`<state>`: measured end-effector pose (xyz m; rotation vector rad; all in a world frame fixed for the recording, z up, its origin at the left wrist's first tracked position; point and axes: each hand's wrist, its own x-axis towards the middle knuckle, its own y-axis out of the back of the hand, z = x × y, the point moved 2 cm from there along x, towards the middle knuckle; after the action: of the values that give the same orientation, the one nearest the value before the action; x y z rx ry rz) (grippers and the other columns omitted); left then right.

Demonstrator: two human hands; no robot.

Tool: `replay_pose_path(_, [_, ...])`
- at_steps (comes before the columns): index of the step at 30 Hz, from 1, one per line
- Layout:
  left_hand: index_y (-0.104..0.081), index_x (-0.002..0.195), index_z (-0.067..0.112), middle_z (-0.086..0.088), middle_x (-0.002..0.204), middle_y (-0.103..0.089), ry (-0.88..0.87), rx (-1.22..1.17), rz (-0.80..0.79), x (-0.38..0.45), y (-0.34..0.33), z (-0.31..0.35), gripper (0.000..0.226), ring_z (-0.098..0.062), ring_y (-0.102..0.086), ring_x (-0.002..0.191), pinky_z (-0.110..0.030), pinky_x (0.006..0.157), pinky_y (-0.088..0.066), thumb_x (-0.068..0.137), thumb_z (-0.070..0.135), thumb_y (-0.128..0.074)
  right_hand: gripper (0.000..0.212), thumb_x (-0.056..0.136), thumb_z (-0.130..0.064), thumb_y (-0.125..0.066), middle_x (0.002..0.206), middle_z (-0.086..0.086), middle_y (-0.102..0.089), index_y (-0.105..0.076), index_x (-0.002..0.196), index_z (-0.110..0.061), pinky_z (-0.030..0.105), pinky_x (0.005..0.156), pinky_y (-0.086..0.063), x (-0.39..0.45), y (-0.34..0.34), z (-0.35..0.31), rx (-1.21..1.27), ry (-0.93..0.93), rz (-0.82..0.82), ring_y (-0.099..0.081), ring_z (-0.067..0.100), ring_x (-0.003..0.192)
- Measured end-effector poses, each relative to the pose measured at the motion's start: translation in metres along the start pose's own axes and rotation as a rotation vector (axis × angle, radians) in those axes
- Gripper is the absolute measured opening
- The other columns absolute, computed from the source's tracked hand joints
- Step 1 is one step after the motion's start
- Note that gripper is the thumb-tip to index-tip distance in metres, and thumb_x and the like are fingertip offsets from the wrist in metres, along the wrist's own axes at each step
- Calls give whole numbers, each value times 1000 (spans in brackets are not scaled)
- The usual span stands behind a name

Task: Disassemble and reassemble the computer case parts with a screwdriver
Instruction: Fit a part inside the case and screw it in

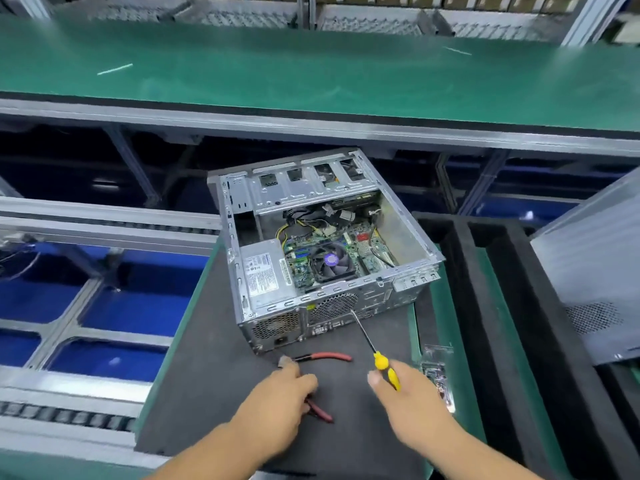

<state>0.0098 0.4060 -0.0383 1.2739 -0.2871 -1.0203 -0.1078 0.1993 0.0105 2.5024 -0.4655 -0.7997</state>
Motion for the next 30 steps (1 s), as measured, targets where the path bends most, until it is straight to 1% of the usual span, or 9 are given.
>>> replay_pose_path(3, [-51,104,26,-2,109,-43,-140,-4,-1,9,-1,14,4,-24,-48,97,-41,83,-46,101,27,-52,37,98,-50,-54,54,-10,-46,-46,74,-23,33,59,-36,-4,-13,14,-35,-52,49,-40,9,53])
replay_pose_path(6, [-52,108,22,-7,112,-45,-242,70,0,20,-6,35,6,-35,-47,117,-45,90,-48,103,21,-49,32,99,-47,-56,60,-12,-52,-55,82,-20,31,59,-36,-9,-19,28,-54,-65,78,-43,5,55])
replay_pose_path(14, [-54,107,19,-5,110,-49,-397,129,33,35,4,63,13,-30,-49,109,-43,94,-44,99,17,-43,31,100,-43,-58,65,-6,-52,-49,77,-23,31,63,-37,-25,-29,49,11,-126,143,-44,6,61])
replay_pose_path(16, [-56,104,23,1,106,-53,-396,69,137,25,24,57,13,-24,-51,103,-42,91,-45,99,25,-44,35,100,-46,-57,63,-5,-52,-46,76,-22,31,60,-37,-28,-27,50,8,-145,188,-44,9,59])
replay_pose_path(19, [-62,97,25,7,93,-56,-485,-122,513,3,80,55,7,-19,-53,88,-40,78,-46,92,27,-58,35,100,-50,-52,70,-1,-60,-49,81,-21,33,65,-43,-31,-25,50,-6,-178,233,-56,15,68])
replay_pose_path(22, [-61,113,25,6,109,-58,-480,-127,797,6,141,56,28,-21,-55,104,-38,89,-42,88,36,-63,30,102,-48,-48,76,-3,-61,-47,85,-23,35,64,-43,-31,-25,48,-31,-232,241,-57,17,71])
replay_pose_path(26, [-47,136,24,2,123,-60,-166,322,486,48,175,56,56,-26,-54,119,-45,99,-41,92,56,-57,19,102,-41,-40,84,-1,-65,-40,91,-25,36,67,-45,-26,-27,41,-115,-287,184,-61,17,77])
replay_pose_path(28, [-43,133,17,-2,103,-69,-119,416,390,61,167,45,45,-30,-65,97,-40,77,-43,101,48,-50,19,103,-42,-37,90,-2,-64,-38,93,-25,38,73,-47,-22,-28,36,-163,-290,173,-62,20,82])
replay_pose_path(30, [-43,121,16,-4,78,-68,-159,319,439,62,160,32,30,-34,-64,74,-38,61,-28,103,40,-49,21,104,-45,-35,98,0,-64,-37,96,-26,40,80,-47,-20,-27,31,-189,-301,182,-62,26,90])
